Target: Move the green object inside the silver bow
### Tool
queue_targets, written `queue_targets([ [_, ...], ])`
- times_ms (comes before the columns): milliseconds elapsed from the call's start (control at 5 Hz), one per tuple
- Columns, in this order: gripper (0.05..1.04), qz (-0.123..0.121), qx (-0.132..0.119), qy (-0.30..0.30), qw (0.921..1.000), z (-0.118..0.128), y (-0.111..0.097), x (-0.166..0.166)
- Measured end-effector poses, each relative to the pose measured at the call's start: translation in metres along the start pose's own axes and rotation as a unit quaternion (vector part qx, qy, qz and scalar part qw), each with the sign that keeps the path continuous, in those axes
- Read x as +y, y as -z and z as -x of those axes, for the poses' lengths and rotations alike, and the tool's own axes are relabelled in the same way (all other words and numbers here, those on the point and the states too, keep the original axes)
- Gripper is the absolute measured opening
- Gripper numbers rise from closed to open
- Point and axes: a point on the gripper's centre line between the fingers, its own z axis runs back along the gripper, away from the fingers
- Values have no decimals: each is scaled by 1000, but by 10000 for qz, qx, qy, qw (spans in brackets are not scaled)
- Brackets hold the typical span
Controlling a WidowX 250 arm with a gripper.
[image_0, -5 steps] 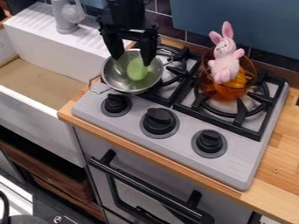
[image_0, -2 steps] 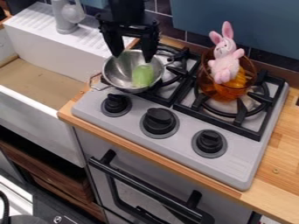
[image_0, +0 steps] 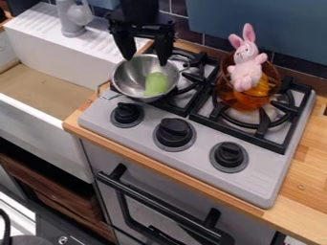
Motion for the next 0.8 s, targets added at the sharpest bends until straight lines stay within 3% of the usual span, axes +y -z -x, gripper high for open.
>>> queue_targets([
  [400, 995, 140, -88, -285, 9995, -10, -8, -13],
  [800, 995, 277, 145, -279, 9991, -10, -18, -33],
])
